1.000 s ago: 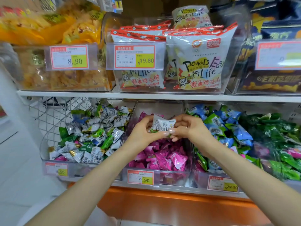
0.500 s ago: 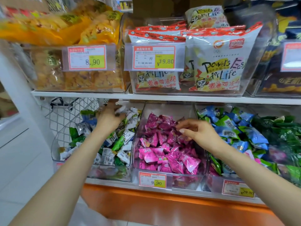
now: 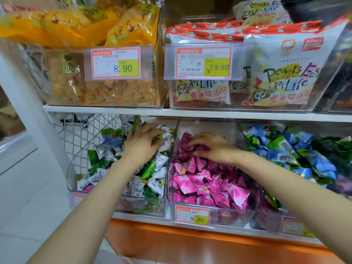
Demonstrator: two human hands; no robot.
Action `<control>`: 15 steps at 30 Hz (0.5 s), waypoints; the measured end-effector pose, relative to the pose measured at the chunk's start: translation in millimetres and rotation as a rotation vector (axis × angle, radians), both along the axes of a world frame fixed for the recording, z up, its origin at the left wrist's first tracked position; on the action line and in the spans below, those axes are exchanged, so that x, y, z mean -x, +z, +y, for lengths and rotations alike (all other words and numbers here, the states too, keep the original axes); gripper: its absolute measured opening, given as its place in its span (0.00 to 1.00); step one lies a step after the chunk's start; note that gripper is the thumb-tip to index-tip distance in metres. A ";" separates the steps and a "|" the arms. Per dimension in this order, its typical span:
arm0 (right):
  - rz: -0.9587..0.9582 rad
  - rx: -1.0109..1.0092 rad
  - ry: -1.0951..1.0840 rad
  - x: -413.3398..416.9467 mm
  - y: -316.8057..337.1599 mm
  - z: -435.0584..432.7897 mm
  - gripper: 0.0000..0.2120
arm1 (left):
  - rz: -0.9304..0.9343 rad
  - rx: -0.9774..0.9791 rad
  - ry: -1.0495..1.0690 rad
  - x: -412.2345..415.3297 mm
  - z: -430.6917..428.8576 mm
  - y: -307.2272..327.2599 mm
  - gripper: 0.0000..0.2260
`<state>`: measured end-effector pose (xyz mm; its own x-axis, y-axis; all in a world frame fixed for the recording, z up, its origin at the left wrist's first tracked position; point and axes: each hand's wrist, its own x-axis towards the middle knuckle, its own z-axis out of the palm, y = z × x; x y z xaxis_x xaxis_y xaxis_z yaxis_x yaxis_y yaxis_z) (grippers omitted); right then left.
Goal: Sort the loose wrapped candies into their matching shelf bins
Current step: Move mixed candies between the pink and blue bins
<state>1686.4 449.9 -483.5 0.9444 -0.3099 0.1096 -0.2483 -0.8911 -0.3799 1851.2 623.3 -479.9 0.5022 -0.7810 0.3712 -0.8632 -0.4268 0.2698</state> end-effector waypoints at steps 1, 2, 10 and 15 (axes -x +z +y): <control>0.055 0.024 0.018 -9.1 -2.6 -2.6 0.16 | -0.011 -0.011 0.010 0.4 -1.4 -1.3 0.16; 0.111 0.032 0.032 -17.5 -5.3 -4.6 0.18 | -0.018 -0.033 0.016 1.2 -3.5 -2.5 0.17; 0.358 0.191 0.120 -29.2 -11.2 -16.7 0.27 | -0.025 -0.287 -0.015 18.5 -13.6 -0.7 0.31; 0.305 0.089 0.117 -5.4 -9.3 -34.0 0.18 | -0.012 -0.318 -0.006 15.4 -12.6 1.0 0.33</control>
<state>1691.9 415.9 -492.8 0.9665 -0.1993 -0.1615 -0.2325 -0.9466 -0.2232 1835.7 610.6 -478.9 0.4938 -0.8621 0.1141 -0.8685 -0.4825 0.1133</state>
